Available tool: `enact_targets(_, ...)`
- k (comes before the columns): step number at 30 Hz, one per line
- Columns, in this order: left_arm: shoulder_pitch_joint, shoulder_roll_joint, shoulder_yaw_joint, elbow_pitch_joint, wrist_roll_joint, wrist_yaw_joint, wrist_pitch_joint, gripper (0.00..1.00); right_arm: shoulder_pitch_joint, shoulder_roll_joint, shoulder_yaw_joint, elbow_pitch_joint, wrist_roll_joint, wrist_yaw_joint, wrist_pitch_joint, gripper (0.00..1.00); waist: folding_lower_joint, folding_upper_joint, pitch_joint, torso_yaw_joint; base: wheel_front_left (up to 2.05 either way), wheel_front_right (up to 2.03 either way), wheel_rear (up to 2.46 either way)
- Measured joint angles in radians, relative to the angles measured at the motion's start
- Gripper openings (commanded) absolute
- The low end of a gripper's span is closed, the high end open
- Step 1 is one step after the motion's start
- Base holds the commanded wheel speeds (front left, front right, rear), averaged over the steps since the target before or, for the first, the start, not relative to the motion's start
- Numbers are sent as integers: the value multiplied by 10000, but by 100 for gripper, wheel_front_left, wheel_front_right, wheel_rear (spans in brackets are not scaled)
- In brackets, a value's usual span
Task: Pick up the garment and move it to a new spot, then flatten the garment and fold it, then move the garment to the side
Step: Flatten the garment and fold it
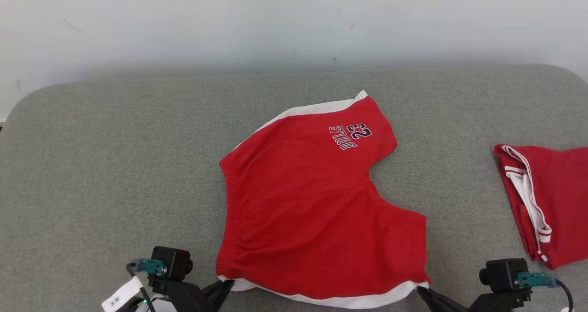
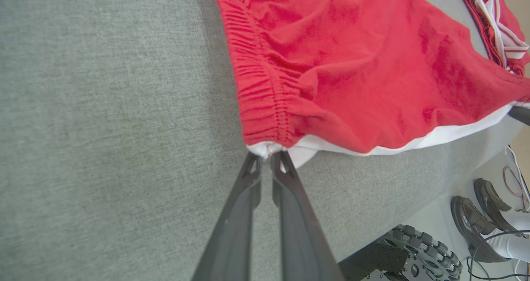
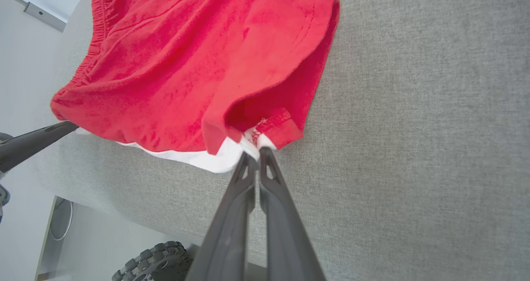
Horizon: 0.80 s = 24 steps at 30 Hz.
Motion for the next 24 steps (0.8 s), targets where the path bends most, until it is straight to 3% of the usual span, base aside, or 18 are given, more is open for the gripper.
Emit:
enact_targets(6,87,199,171,-531,-13,2,-46,0,150,-153,-290,-1202,654,305,-65,0,0,0,54,63,0,0,0)
enact_targets(13,-620,263,288,-897,-12,84,117,0,-1508,-221,-698,-1615,951,316,0,0,1,1,345,46,0,0,0)
enact_targets(17,-1331,31,293,-953,33,96,251,0,-2719,-186,-1035,-1402,1020,12,-10,0,2,0,579,52,0,0,0)
enact_targets(24,-2346,-324,410,-694,42,123,468,0,-4084,-267,-926,-470,909,-167,194,0,3,1,990,92,0,0,0)
